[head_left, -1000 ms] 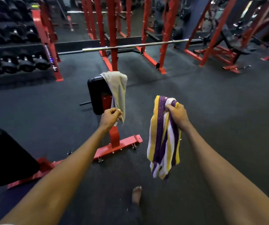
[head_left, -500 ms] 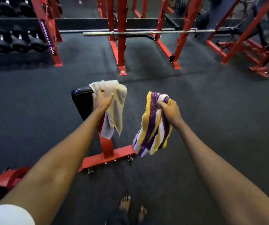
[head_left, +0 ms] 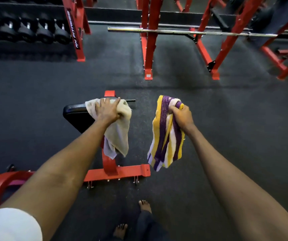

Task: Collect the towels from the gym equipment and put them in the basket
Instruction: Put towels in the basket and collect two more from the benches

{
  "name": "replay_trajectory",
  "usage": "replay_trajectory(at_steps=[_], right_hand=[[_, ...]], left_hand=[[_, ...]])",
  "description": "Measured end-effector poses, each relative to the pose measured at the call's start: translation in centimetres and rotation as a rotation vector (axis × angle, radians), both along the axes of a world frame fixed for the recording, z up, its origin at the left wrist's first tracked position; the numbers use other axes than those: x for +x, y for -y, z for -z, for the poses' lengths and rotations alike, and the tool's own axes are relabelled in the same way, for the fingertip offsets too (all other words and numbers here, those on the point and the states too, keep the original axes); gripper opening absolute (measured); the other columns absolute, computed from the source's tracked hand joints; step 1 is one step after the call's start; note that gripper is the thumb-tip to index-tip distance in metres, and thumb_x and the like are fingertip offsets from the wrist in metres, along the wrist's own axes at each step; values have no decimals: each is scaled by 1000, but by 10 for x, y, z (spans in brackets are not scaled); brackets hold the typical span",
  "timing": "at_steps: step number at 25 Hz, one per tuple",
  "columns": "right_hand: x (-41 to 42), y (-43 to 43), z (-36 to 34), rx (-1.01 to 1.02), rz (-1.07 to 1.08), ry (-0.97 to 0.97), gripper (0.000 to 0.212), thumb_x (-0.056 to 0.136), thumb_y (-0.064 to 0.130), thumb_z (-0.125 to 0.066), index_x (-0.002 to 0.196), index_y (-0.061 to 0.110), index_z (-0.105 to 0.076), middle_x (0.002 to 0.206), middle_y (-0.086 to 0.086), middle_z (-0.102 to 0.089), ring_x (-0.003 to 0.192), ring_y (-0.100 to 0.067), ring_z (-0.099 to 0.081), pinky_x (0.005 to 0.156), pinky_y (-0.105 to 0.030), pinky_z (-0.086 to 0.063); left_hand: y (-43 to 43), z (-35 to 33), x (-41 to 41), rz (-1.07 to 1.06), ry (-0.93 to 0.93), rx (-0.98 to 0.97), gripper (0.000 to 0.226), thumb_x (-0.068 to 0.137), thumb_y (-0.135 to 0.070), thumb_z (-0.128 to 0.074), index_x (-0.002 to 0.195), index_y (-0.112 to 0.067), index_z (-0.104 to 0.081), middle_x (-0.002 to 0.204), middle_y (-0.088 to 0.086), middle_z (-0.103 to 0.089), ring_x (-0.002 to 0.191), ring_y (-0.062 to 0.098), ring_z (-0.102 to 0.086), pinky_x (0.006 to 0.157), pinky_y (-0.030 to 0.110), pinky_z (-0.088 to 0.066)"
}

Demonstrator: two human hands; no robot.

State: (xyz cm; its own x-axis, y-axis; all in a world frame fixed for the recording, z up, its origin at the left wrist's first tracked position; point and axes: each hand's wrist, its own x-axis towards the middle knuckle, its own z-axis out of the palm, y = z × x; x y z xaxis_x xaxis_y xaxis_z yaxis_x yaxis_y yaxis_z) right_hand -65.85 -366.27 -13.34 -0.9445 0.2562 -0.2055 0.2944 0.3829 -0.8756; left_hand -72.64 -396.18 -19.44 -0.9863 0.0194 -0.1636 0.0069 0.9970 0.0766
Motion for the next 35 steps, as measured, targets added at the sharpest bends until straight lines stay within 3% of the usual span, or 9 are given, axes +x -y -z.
replay_trajectory(at_steps=[2, 5, 10, 13, 15, 22, 28, 31, 35], right_hand=[[-20, -1, 0, 6, -33, 12, 23, 82, 25, -64, 59, 22, -62, 59, 10, -65, 57, -1, -59, 66, -28, -50], [-51, 3, 1, -9, -116, 18, 25, 83, 23, -64, 59, 21, -62, 62, 10, -67, 59, -1, -60, 65, -27, -48], [-80, 25, -2, -33, -215, 38, 22, 80, 26, -63, 58, 24, -64, 62, 11, -69, 64, -4, -64, 68, -28, -51], [-86, 49, -6, -43, -279, 36, 20, 81, 23, -64, 62, 22, -63, 64, 11, -66, 62, -3, -60, 63, -26, -46], [-84, 75, -9, -49, -345, 40, 14, 79, 24, -64, 66, 20, -66, 69, 8, -67, 65, -6, -60, 67, -28, -48], [-6, 207, -29, -36, -814, -55, 10, 82, 8, -60, 74, 14, -60, 70, 2, -52, 53, -2, -43, 51, -15, -38], [123, 317, -30, -40, -1039, 21, 11, 70, 27, -65, 70, 17, -66, 70, 3, -61, 67, -15, -55, 66, -31, -46], [213, 371, -32, -30, -1223, 33, 16, 70, 30, -64, 74, 15, -68, 76, 1, -66, 75, -19, -61, 69, -32, -48], [340, 426, -38, -70, -1428, 0, 9, 81, 26, -62, 80, 19, -68, 83, 2, -67, 86, -20, -62, 77, -29, -44]], left_hand=[[-2, -1, -9, 110, -96, 43, 42, 84, -35, -61, 125, -37, -62, 123, 8, -63, 120, 35, -54, 93, 49, -38], [-13, -4, -9, 117, -169, 327, 36, 74, -30, -49, 99, -14, -70, 98, 15, -72, 98, 38, -65, 81, 44, -42], [-26, -32, 0, -292, -241, 790, 30, 81, -17, -51, 101, -9, -73, 101, 13, -74, 98, 29, -67, 79, 33, -45], [-8, -54, 17, -537, -279, 1076, 20, 79, -31, -58, 77, -16, -72, 81, 0, -69, 81, 15, -63, 72, 33, -46], [12, -64, 40, -607, -359, 1181, 31, 75, -36, -59, 67, -7, -66, 72, -1, -62, 70, 10, -59, 67, 32, -45], [91, -87, 203, -767, -376, 885, 35, 72, -50, -58, 56, -20, -66, 53, -16, -50, 58, 0, -52, 56, 31, -41], [129, -99, 405, -974, -424, 689, 37, 78, -44, -56, 73, -12, -74, 71, 9, -71, 66, 14, -62, 62, 40, -49], [143, -109, 520, -1195, -570, 695, 26, 82, -41, -59, 70, -23, -74, 71, 0, -73, 72, 9, -65, 66, 35, -51], [156, -124, 668, -1489, -824, 556, 32, 82, -40, -57, 83, -15, -79, 89, 12, -77, 84, 10, -67, 70, 31, -47]])
